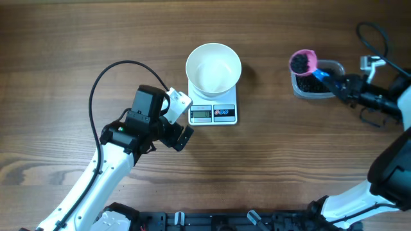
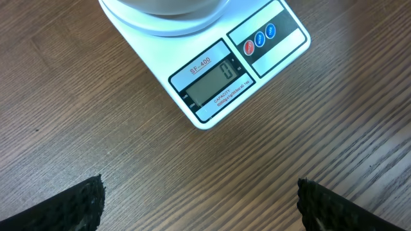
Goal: Scoop item into bowl and weigh 150g on scale
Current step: 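Carry the filled scoop over the white bowl and tip beans in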
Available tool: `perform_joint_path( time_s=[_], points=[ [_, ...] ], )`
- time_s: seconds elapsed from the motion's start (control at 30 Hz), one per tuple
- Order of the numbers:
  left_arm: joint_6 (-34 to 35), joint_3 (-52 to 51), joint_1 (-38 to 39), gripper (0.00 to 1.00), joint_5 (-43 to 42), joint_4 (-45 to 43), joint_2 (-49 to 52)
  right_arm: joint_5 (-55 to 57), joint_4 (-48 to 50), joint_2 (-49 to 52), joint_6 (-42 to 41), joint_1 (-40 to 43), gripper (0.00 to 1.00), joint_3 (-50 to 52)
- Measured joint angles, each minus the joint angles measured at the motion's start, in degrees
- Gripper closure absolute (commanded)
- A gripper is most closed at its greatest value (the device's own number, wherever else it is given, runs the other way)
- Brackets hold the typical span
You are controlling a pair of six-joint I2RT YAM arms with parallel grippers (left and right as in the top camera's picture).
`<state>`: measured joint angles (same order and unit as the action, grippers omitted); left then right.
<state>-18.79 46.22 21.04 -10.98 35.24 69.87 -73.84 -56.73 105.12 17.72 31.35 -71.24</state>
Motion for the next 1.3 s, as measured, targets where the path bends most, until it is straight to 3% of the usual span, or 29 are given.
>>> perform_joint_path(
  time_s=[0.2,0.57,0.83,0.93,1.3],
  points=[
    [0.0,0.0,0.0,0.0,0.0,-0.02,0.0,-1.77,6.75,0.0,-4.5,-8.79,0.96,0.22],
    [0.0,0.0,0.0,0.0,0.0,0.02,0.0,-0.72,26.43,-0.13,-21.86,-24.7,0.96,0.39],
    [0.02,0.0,0.0,0.0,0.02,0.0,0.0,18.27,28.02,-6.84,-26.53,-37.68,0.96,-0.02],
    [0.02,0.0,0.0,0.0,0.0,0.0,0.0,31.47,25.05,-10.27,-26.64,-42.56,0.96,-2.58],
    [0.0,0.0,0.0,0.0,0.0,0.0,0.0,61.79,23.56,-12.68,-19.78,-55.23,0.96,-3.34]
  ],
)
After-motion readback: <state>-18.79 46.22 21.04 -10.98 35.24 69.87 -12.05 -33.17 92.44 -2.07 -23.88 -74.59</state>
